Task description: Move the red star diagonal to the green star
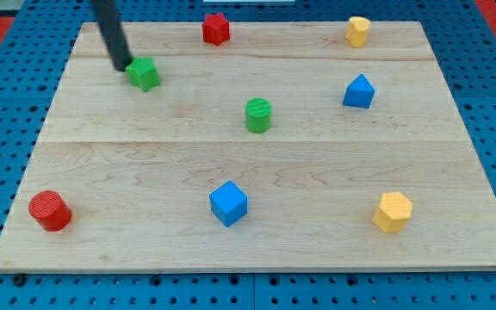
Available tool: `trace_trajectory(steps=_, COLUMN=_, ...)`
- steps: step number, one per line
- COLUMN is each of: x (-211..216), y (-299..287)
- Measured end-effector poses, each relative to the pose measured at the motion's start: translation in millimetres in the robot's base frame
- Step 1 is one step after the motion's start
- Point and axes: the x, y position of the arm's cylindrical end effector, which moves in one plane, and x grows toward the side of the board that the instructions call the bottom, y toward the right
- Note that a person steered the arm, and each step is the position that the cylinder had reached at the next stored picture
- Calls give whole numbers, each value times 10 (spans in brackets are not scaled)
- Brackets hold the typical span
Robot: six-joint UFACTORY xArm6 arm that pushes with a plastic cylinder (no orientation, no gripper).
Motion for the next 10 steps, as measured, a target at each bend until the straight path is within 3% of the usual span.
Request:
trace_trajectory(steps=2, x=340, y=1366)
trace_trajectory(steps=5, x=-596, y=1993)
trace_trajectory(steps=6, x=-949, y=1523)
trace_trajectory(steps=7, x=-964, y=943)
trace_trajectory(steps=8, x=-616, y=336)
trace_trajectory(steps=9, x=-484, y=45)
trace_trajectory(steps=10, x=-402, y=-714)
